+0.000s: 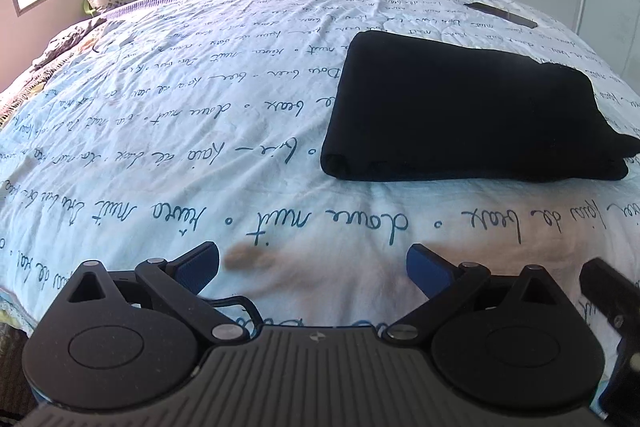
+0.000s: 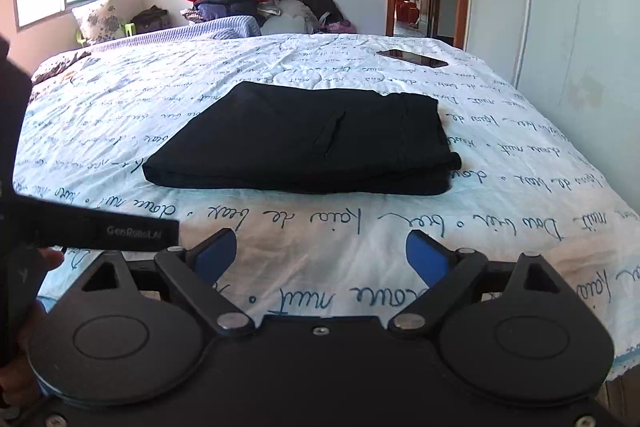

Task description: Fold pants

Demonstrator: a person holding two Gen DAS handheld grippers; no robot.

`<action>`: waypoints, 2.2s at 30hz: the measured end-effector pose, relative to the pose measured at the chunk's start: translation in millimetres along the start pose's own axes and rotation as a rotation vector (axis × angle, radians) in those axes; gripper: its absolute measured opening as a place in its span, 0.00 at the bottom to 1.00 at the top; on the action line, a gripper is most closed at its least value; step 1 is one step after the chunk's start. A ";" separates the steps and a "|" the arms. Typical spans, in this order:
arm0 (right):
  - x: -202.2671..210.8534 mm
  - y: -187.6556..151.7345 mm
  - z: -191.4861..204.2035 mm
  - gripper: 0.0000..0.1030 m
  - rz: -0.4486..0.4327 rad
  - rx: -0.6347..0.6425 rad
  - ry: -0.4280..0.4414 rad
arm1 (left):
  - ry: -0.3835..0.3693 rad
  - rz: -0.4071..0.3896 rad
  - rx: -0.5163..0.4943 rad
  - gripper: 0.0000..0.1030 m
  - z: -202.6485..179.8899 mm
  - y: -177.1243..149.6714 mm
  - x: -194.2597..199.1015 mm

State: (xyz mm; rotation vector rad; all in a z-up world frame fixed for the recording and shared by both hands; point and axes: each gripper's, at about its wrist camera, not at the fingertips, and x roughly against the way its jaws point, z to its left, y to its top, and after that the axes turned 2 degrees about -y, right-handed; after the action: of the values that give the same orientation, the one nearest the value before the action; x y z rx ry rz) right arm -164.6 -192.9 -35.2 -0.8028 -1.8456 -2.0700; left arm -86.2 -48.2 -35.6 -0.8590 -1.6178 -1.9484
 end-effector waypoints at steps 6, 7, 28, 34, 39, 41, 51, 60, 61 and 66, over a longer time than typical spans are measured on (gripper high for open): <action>-5.1 2.1 -2.9 0.90 0.004 -0.021 -0.002 | 0.009 -0.019 -0.041 0.98 -4.9 1.6 2.8; -4.9 2.3 -3.0 0.90 0.002 -0.019 -0.002 | 0.006 -0.015 -0.038 0.98 -4.4 1.8 1.7; -1.7 0.9 -1.8 0.90 0.003 -0.001 0.003 | -0.006 -0.013 -0.032 0.98 -2.9 1.8 2.2; -1.5 1.6 -3.2 0.90 0.004 0.000 0.000 | -0.006 -0.010 -0.031 0.98 -2.9 2.0 1.3; -2.0 1.6 -3.6 0.90 0.005 0.001 0.000 | -0.003 -0.010 -0.036 0.98 -3.3 1.8 0.6; -2.0 1.6 -3.4 0.90 0.006 0.000 0.001 | -0.002 -0.010 -0.038 0.98 -3.5 2.0 0.9; -2.8 0.1 -5.0 0.90 0.010 -0.003 0.003 | -0.002 -0.010 -0.037 0.99 -3.3 1.6 1.2; -2.4 -0.7 -4.8 0.90 0.010 -0.003 0.004 | -0.002 -0.010 -0.037 0.99 -3.0 1.2 1.5; -2.3 -0.9 -4.8 0.90 0.010 -0.003 0.004 | -0.003 -0.010 -0.038 0.99 -2.9 1.3 1.5; -2.3 -1.5 -3.9 0.90 0.011 -0.003 0.005 | -0.003 -0.011 -0.037 0.99 -2.9 1.2 1.7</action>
State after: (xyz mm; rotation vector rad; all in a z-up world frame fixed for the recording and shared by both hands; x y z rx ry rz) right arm -164.5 -196.8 -37.9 -0.8056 -1.8311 -2.0672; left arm -87.1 -51.2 -33.9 -0.8694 -1.5964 -1.9908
